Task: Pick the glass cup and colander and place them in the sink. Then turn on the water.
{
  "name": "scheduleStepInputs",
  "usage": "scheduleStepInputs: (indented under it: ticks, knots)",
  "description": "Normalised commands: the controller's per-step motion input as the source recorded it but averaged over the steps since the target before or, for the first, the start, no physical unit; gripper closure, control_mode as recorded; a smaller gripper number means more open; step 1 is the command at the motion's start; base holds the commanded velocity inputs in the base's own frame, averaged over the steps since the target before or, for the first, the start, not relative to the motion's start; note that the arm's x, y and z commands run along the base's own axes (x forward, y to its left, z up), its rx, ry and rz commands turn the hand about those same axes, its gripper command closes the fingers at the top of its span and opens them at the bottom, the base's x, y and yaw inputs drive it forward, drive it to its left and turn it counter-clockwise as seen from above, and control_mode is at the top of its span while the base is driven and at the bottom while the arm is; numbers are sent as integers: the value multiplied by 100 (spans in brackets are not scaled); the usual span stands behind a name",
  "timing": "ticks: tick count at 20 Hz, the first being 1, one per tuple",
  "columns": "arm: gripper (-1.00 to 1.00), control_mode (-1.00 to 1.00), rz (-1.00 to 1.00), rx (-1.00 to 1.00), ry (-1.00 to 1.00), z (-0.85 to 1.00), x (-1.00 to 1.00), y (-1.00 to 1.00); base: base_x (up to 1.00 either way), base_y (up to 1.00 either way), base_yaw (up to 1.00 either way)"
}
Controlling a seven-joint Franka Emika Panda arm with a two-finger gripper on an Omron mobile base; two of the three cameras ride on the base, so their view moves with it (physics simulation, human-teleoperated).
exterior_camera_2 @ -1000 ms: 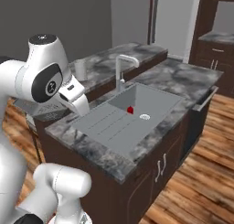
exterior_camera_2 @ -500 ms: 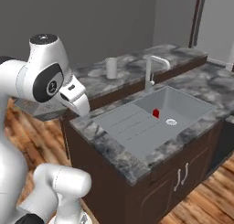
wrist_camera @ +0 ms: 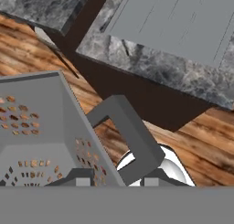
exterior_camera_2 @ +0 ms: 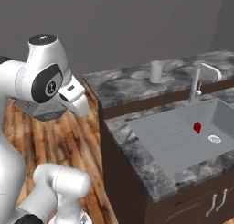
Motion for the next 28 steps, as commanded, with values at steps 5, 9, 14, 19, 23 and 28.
scheduleStepInputs:
  ticks: [5, 9, 14, 19, 23, 28]
  knots:
    - [100, 100, 0, 0, 0, 0, 0, 0, -17, -16, 44]
    - [100, 100, 0, 0, 0, 0, 0, 0, -13, -45, 34]
    - [100, 100, 0, 0, 0, 0, 0, 0, -21, -76, 6]
    - [100, 100, 0, 0, 0, 0, 0, 0, -64, -75, -10]
    - [100, 100, 0, 0, 0, 0, 0, 0, -85, -47, -7]
    - [100, 100, 0, 0, 0, 0, 0, 0, -99, -15, 0]
